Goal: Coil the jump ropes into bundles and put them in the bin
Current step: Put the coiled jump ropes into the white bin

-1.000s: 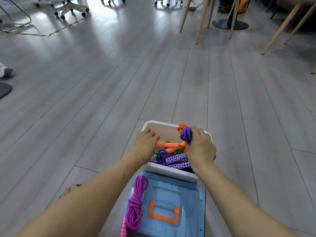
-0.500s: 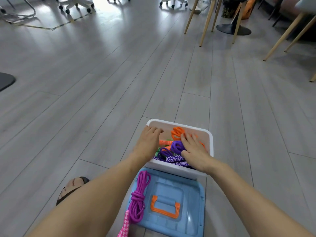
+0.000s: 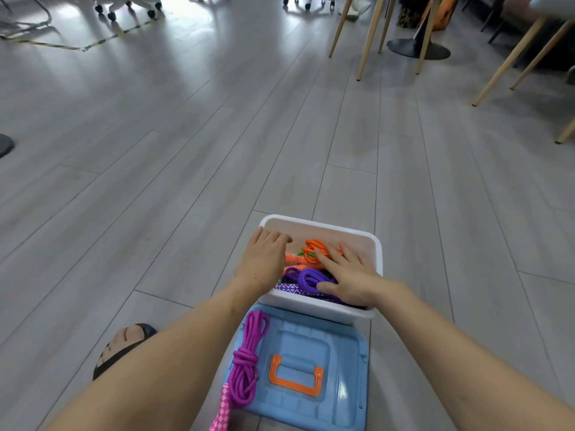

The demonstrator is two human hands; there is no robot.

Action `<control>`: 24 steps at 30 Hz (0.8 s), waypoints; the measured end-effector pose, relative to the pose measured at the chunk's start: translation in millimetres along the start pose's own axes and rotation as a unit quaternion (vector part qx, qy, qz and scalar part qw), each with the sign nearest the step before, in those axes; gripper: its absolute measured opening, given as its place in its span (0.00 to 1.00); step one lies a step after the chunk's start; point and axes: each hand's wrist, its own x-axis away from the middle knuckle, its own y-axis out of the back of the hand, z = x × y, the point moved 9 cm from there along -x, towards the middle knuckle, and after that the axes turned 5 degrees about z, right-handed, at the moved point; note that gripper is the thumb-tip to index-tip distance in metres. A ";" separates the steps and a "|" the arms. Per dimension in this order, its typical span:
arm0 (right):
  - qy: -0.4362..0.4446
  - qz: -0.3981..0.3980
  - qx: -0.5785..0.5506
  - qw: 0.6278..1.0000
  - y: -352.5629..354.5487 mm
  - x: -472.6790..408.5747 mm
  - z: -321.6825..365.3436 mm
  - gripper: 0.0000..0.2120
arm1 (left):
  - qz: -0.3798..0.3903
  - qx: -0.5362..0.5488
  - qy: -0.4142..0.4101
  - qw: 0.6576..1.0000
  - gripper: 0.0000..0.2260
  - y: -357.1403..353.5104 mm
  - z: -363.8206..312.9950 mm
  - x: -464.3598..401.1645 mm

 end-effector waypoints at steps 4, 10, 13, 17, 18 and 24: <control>-0.023 0.047 0.004 0.999 -15.1 -12.9 5.1 0.47 | 0.007 -0.011 0.001 1.000 0.16 -0.2 -1.6 -0.2; -0.008 0.086 -0.085 0.993 -6.9 -5.8 2.4 0.37 | 0.013 -0.011 0.013 1.000 0.16 -0.3 1.6 -1.7; -0.001 0.048 -0.069 0.996 2.8 -1.9 -1.6 0.34 | 0.004 -0.014 0.013 1.000 0.16 -0.1 1.6 -0.6; -0.011 0.041 -0.018 0.999 -15.5 -5.8 -1.9 0.41 | 0.005 -0.014 0.015 1.000 0.16 1.3 -0.6 -0.1; -0.013 0.042 -0.020 0.999 -18.2 -6.9 -0.9 0.43 | 0.006 -0.014 0.015 1.000 0.16 2.2 -1.5 0.2; -0.023 0.013 -0.009 1.000 -9.8 -14.5 1.1 0.49 | 0.020 -0.029 0.012 0.999 0.18 2.5 -3.1 -1.4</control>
